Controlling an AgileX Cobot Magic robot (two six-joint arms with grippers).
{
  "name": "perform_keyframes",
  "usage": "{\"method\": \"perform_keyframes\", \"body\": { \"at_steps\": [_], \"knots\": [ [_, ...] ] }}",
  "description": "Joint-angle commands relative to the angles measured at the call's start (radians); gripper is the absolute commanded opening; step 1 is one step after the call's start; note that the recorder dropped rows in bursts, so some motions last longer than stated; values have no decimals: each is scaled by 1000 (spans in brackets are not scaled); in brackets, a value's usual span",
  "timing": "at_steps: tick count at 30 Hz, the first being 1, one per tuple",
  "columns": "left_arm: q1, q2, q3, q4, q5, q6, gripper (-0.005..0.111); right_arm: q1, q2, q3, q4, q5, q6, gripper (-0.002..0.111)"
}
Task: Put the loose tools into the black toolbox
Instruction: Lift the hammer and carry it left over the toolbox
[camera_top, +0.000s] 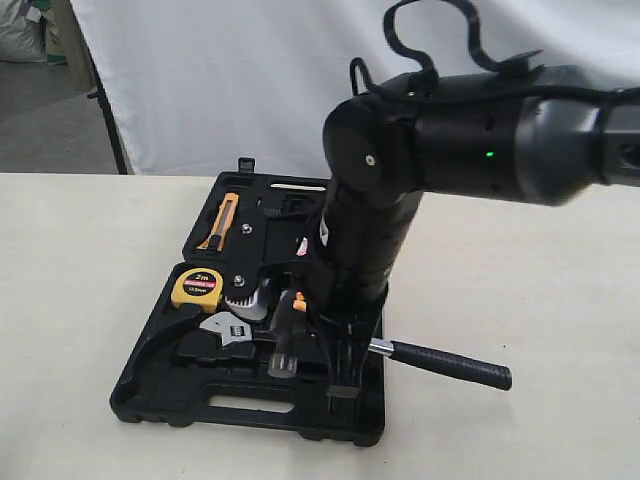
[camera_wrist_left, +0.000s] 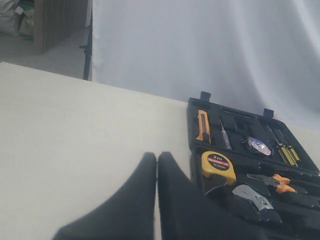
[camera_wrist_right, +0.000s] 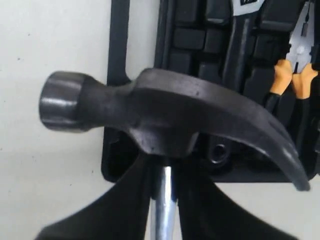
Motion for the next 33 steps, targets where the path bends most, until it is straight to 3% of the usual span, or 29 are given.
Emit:
{"method": "perform_keyframes", "body": {
  "at_steps": [1,15,21,25,33],
  "knots": [
    [25,-3,-3,4,-7,-5,1,2,76,-97,20,-17,3,0],
    [25,-3,-3,4,-7,-5,1,2,252,-357,113,-29,-19,0],
    [25,-3,-3,4,-7,-5,1,5,278,-395,133,-97,-31,0],
    [25,-3,-3,4,-7,-5,1,5,278,-397,273,-101,-199,0],
    [25,-3,-3,4,-7,-5,1,5,278,-397,347,-97,-257,0]
  ]
}}
